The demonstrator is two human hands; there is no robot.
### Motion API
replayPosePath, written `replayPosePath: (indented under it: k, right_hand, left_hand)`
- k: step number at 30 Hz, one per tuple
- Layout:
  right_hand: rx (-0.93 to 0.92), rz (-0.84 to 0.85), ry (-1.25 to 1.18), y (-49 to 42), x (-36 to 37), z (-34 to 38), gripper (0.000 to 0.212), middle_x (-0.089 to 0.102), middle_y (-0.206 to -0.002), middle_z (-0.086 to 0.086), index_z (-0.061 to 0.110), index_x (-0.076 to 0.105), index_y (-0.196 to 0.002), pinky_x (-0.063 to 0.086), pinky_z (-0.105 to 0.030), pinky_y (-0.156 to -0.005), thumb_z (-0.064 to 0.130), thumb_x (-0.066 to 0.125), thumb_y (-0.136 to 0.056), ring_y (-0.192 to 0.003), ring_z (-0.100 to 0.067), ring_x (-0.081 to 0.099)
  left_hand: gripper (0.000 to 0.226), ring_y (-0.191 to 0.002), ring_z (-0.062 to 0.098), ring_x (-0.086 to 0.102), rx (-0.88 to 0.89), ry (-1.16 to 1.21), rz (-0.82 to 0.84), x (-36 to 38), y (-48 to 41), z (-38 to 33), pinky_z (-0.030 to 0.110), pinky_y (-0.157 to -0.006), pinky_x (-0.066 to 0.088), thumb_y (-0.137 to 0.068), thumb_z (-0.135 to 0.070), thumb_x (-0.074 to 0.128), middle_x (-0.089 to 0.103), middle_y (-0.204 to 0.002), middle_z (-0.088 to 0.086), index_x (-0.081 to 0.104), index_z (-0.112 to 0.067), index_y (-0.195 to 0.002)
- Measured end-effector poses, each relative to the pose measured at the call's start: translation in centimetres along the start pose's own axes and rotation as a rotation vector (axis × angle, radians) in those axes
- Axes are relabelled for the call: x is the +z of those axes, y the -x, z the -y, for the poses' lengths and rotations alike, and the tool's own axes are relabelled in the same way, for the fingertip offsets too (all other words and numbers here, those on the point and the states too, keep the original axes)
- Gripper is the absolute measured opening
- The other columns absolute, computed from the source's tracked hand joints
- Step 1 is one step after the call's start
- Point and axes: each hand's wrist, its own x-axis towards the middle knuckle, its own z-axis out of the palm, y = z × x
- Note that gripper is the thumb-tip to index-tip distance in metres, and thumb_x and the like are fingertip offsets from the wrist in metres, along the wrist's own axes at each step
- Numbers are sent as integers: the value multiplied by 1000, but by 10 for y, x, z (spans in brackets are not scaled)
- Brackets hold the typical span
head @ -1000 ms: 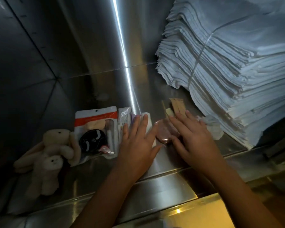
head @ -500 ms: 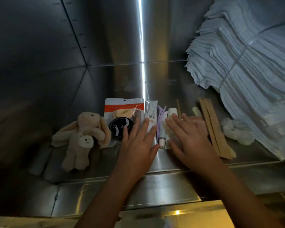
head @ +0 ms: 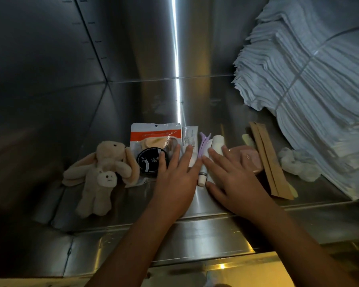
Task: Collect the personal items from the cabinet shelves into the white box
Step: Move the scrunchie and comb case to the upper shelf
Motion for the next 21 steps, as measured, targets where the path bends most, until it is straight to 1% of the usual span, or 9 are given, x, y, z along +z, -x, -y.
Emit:
replayPosePath:
  k: [3, 6, 9, 12, 18, 21]
  right_hand:
    - [-12, 3, 0, 1, 1, 1, 64, 3, -156, 5, 29, 8, -147, -4, -48, -111, 49, 35, -92, -142, -19, -10]
    - [-22, -6, -21, 3, 1, 1, 65, 7, -156, 5, 28, 12, -147, -4, -47, -111, 50, 37, -91, -142, -19, -9]
    - [-27, -22, -32, 6, 0, 0, 67, 11, -155, 6, 27, 16, -146, -8, -41, -109, 55, 38, -89, -142, -18, -6]
    - [-24, -26, -39, 8, 1, 0, 71, 11, -155, 8, 26, 18, -146, -12, -39, -107, 59, 38, -87, -142, -16, -7]
    - [-28, -42, -36, 14, 1, 0, 71, 16, -154, 7, 23, 24, -145, -13, -44, -109, 60, 39, -86, -142, -17, -3]
    - [-30, -33, -44, 19, 2, 1, 71, 14, -154, 8, 24, 22, -145, -12, -44, -110, 61, 39, -86, -142, -15, -7]
  left_hand:
    - [56, -138, 34, -19, -6, -17, 7, 0, 0, -1, 56, -106, -11, -98, -32, 35, -7, -155, 8, 8, -26, -147]
    - [56, -137, 35, -21, -4, -36, 10, -1, 0, -3, 54, -103, -19, -97, -31, 35, -7, -155, 10, 9, -23, -147]
    - [56, -137, 37, -21, 3, -57, 25, -4, 1, -9, 50, -93, -31, -97, -31, 32, -7, -155, 13, 10, -18, -147]
    - [57, -136, 36, -22, 7, -68, 39, -6, 3, -11, 46, -87, -37, -97, -32, 32, -9, -154, 13, 9, -17, -147]
    - [53, -136, 33, -26, 17, -34, 53, -9, 7, -14, 44, -87, -37, -98, -35, 28, -14, -154, 9, 12, -20, -147]
    - [52, -130, 29, -35, 25, 6, 41, -9, 12, -17, 43, -89, -35, -99, -34, 28, -15, -154, 8, 15, -19, -146]
